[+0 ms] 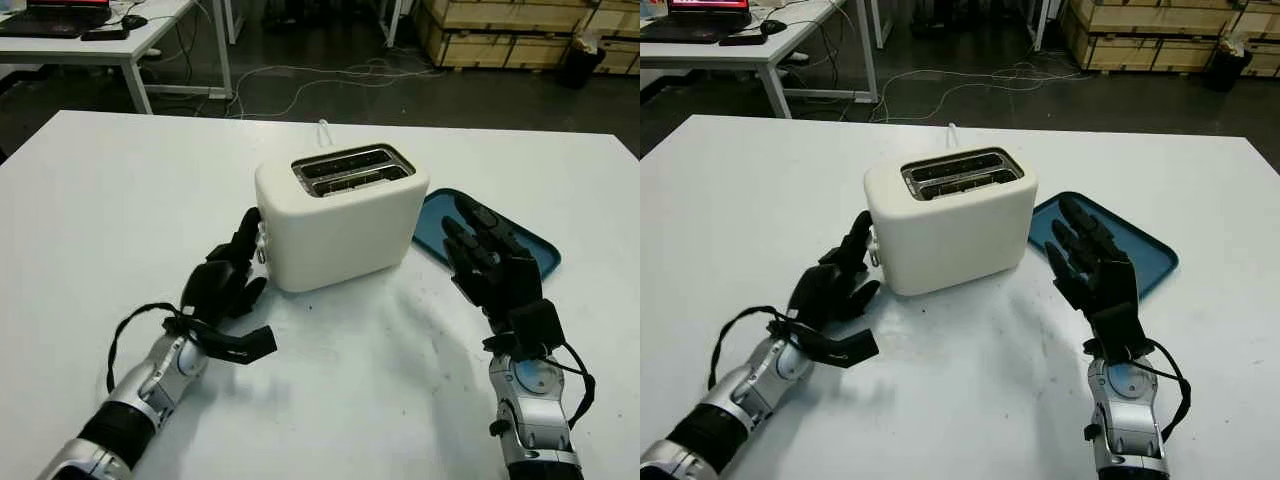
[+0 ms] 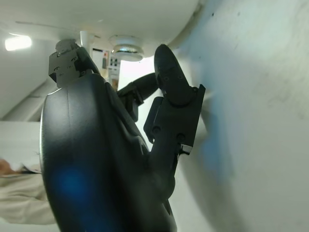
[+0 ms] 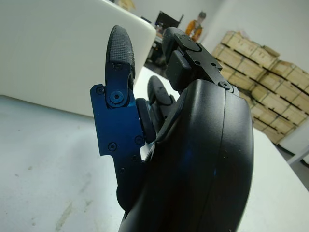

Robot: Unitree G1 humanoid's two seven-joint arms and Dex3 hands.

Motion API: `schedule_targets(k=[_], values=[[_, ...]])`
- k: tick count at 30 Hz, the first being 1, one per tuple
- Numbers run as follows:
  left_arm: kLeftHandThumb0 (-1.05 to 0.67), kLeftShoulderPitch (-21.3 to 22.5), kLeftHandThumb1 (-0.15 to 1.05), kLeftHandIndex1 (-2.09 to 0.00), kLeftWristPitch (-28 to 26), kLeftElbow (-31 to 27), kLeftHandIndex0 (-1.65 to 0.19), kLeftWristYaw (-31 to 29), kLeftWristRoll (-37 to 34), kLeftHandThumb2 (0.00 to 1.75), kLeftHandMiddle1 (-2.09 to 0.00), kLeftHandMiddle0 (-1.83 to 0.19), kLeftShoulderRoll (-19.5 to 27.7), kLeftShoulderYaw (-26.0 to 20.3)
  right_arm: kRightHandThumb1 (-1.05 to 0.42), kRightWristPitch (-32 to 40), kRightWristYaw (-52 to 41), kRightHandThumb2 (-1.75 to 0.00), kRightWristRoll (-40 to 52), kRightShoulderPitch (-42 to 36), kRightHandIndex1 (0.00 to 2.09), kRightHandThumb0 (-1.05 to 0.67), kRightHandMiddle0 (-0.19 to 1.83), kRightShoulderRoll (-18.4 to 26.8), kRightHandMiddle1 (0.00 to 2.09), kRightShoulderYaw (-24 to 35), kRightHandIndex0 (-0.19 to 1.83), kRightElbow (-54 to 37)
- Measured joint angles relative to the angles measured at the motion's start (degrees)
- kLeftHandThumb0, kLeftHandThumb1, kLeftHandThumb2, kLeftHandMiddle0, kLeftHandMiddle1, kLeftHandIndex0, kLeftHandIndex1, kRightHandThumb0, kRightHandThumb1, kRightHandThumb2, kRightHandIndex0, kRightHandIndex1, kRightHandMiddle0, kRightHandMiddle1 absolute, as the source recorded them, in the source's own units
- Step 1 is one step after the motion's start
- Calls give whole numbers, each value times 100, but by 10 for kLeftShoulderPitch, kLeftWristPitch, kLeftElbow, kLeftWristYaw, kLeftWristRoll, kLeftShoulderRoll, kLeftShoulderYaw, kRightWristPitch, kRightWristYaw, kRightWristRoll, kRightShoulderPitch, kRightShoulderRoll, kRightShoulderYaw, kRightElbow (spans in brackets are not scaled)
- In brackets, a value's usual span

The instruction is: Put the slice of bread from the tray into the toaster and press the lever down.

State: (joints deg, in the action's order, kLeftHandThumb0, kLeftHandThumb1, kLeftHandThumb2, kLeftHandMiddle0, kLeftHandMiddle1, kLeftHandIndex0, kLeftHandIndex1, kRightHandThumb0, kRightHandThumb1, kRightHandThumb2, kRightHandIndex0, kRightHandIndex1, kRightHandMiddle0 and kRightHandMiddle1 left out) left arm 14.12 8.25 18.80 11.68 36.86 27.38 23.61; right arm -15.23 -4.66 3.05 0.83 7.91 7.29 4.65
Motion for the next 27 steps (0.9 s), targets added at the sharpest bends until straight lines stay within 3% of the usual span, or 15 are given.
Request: schedule_targets(k=[4,7,9,16,21,27], values=[[-10,4,90,-6,-77,-92,-117,-120,40,4,-52,-110,54,-1,-92,0,0,-31,0,0,0,-52,49,0,0,0,47,0],[-11,29,87,-8,-127,-159,-128,-243,82,1,-56,-121,86,1,-92,0,0,-31,0,0,0,-54,49,0,0,-1,48,0],[-11,43,86,-9,-138,-186,-133,-278,96,0,-60,-123,98,-4,-92,0,0,-31,0,0,0,-53,49,0,0,-1,48,-1],[-14,55,87,-5,-133,-203,-135,-286,92,0,-74,-118,100,-26,-92,4,1,-31,-1,0,0,-55,50,0,0,-1,49,-9],[-15,55,88,-1,-114,-201,-126,-283,64,1,-64,-111,102,-42,-92,4,0,-31,-1,0,0,-53,50,0,0,-1,49,-10],[-17,54,86,0,-61,-200,-120,-228,40,0,-64,-114,105,-85,-92,4,0,-31,-1,0,0,-51,50,0,0,-1,48,-11]])
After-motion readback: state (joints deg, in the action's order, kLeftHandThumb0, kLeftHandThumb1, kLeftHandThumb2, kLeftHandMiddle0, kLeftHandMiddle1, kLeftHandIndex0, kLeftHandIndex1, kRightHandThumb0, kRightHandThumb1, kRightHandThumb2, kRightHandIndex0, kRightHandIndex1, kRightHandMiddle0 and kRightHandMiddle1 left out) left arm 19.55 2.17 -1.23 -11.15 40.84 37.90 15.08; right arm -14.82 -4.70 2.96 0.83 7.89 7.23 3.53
